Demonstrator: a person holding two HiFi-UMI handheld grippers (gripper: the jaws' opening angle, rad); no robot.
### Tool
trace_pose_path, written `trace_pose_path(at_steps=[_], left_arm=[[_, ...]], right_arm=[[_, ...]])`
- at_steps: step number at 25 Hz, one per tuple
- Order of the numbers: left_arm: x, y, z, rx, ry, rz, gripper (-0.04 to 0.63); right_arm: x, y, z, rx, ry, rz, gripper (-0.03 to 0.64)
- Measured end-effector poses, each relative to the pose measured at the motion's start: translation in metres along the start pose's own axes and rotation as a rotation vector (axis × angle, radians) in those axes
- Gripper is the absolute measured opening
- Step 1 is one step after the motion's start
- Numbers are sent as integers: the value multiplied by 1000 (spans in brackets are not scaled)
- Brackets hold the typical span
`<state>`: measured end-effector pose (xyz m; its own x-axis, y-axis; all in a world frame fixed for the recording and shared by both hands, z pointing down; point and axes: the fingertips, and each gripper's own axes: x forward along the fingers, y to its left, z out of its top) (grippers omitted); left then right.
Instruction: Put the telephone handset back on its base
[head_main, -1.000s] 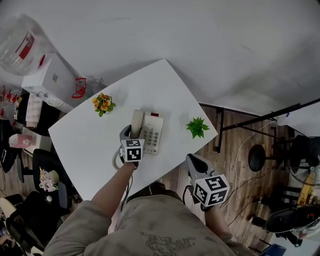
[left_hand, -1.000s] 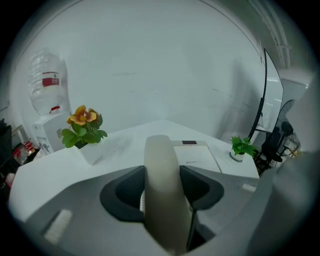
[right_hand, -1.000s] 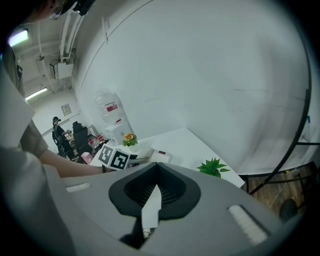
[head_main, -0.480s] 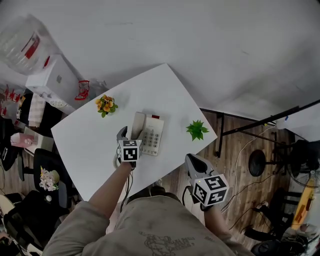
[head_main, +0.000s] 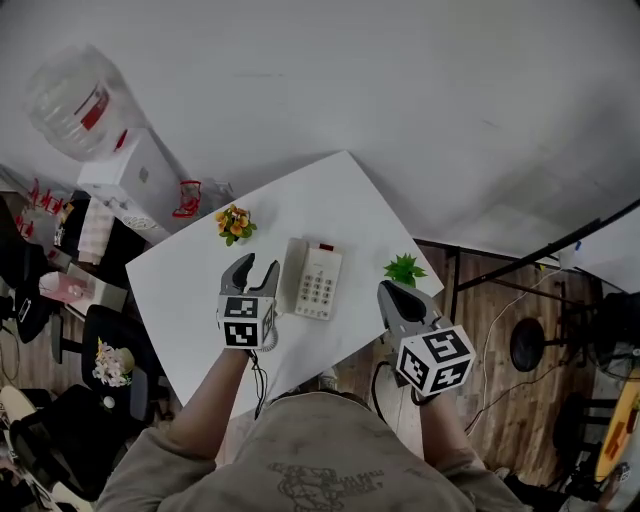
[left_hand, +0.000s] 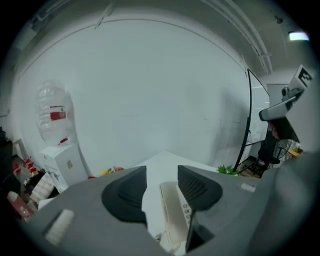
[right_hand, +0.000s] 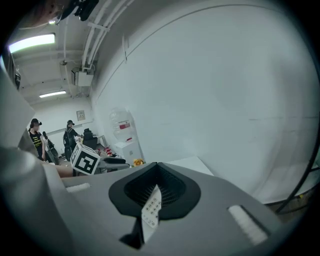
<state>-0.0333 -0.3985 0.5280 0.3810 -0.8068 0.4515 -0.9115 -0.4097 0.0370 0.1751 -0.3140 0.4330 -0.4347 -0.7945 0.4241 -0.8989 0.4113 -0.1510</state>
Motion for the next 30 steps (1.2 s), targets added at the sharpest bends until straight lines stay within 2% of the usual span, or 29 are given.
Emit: trace_pose_path(at_steps=[4,7,9,14,20,24,30], left_arm=[[-44,1,56,34,-103,7,169],[-76,-1,93,67,-176,-8,130],[-96,-3,115,77,-219,-24,81],[-144,-11,155,90,-299,-84,47],[-199,-16,192,150,-395,-83,20],[-216,-15,191,162,-402,-64,14],[-208,-11,160,143,-359,-63,3]], right_arm=[[-16,10,59,-138,-115,-9,29],[-34,20,103,-176,-228,8,29],[-47,28,129,-200,-297,14,29],[-85,51,175,-193,-461,44,29],[-115,66,194,-201,-594,31,29],[-118,69,182,-192,-597,35,28],[-103,64,147,-211,-486,37,28]])
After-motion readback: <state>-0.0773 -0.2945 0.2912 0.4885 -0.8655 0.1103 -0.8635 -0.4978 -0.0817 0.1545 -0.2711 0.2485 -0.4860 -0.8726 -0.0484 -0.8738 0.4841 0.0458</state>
